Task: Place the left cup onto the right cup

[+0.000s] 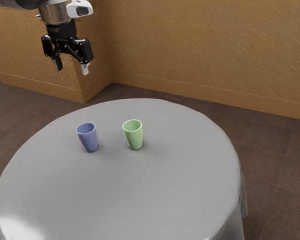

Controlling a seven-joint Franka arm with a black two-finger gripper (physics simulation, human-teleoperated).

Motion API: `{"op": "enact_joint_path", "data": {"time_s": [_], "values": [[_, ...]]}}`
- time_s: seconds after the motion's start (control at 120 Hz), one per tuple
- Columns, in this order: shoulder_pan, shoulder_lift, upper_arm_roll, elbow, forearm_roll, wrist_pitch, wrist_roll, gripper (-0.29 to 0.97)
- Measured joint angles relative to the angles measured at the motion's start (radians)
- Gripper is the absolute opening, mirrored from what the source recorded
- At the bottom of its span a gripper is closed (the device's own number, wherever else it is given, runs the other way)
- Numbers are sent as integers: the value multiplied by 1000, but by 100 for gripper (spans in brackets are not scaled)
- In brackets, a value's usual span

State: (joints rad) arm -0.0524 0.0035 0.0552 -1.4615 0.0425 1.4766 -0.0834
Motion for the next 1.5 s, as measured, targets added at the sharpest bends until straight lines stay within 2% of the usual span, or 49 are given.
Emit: {"op": "enact_joint_path", "data": {"time_s": [0.483, 0.808, 1.125, 1.5], "values": [[1, 3, 5, -31, 10, 17, 29, 68], [-55, 28, 79, -120, 22, 110, 80, 68], [19, 73, 111, -163, 17, 193, 126, 68], [8, 148, 127, -192, 5, 274, 158, 68]]}}
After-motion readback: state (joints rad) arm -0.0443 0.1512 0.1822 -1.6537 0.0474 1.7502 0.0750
